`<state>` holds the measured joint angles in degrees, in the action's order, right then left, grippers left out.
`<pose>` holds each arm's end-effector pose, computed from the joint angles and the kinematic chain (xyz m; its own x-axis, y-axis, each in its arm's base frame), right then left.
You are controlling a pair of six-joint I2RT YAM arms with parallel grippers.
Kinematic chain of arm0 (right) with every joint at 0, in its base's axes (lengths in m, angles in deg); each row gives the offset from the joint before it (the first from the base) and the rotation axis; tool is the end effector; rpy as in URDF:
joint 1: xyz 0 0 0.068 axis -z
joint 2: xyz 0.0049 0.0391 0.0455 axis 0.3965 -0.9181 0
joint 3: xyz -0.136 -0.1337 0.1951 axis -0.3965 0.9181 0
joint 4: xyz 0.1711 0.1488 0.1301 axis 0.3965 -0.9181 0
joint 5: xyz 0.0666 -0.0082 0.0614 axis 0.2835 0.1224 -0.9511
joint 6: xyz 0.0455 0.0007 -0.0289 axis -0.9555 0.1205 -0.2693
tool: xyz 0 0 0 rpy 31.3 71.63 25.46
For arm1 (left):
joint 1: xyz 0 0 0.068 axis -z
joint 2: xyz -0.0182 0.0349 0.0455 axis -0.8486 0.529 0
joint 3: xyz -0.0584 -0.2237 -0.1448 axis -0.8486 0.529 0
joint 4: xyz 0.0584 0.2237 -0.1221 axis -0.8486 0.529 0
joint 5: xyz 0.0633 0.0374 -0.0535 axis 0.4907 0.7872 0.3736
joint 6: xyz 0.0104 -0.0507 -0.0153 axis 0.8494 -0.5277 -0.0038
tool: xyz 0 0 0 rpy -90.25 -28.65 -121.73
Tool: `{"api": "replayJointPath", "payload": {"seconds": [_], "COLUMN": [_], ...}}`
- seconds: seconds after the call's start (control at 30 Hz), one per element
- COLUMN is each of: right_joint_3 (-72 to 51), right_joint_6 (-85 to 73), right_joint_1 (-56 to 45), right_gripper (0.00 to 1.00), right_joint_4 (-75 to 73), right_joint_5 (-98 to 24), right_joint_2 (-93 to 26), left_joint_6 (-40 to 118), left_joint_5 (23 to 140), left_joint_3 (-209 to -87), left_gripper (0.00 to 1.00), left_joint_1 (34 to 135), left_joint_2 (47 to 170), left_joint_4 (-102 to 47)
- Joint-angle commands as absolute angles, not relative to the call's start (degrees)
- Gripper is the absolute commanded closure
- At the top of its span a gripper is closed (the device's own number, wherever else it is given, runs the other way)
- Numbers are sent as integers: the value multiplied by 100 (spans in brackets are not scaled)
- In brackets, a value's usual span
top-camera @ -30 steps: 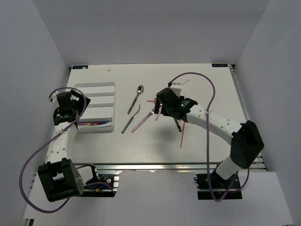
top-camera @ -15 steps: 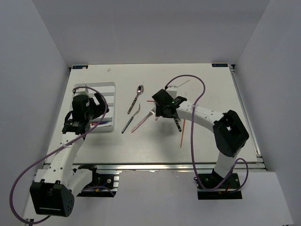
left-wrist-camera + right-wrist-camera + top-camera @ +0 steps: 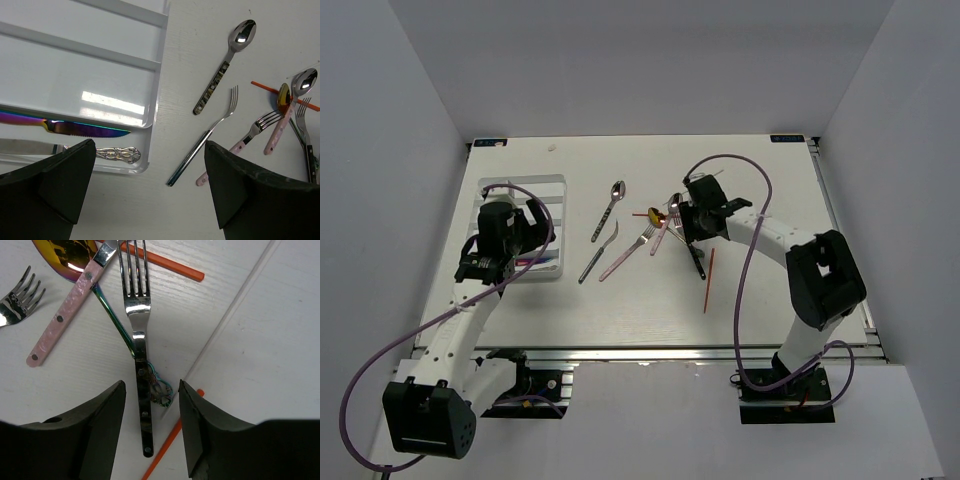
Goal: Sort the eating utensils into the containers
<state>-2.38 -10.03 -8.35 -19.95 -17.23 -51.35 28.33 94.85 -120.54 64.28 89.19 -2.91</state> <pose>0.3186 0.1881 0.2122 -0.7241 -0.2322 -0.6495 -0.2711 0.9617 -0.0415 0.2142 -0.0202 0.2818 -0.5250 -0.3223 -0.7877 -0.1774 0.9466 -0.2691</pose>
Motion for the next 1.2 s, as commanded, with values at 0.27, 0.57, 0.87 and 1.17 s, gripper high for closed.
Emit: {"api": "replayJointPath", "payload": {"seconds": [0.27,0.57,0.87,1.17], "right_joint_3": [-521,-459,-433,-450], "right_joint_6": [-319,-293,-337,-337], "right_joint_1": [-688,-688,-688,-688], "right_gripper": [54,61,69,88], "right_joint_4": [-1855,-1819,-1811,-1854], "right_joint_5": [-2667,-2483,-2569,-2499], "right_joint_2": [-5650,-5826,-5967,-5949], "left_joint_6": [2941,2941,2941,2941], "left_joint_5": [9381,9337,9267,9258], "left_joint_3": [-12054,-12072,-12063,-12072], "left_gripper": [2,2,2,2], "left_joint_1": [6465,6466,6474,6474], "left_joint_2": [8952,9031,9066,9049], "left_joint_4": [-276,-276,-267,-258]}}
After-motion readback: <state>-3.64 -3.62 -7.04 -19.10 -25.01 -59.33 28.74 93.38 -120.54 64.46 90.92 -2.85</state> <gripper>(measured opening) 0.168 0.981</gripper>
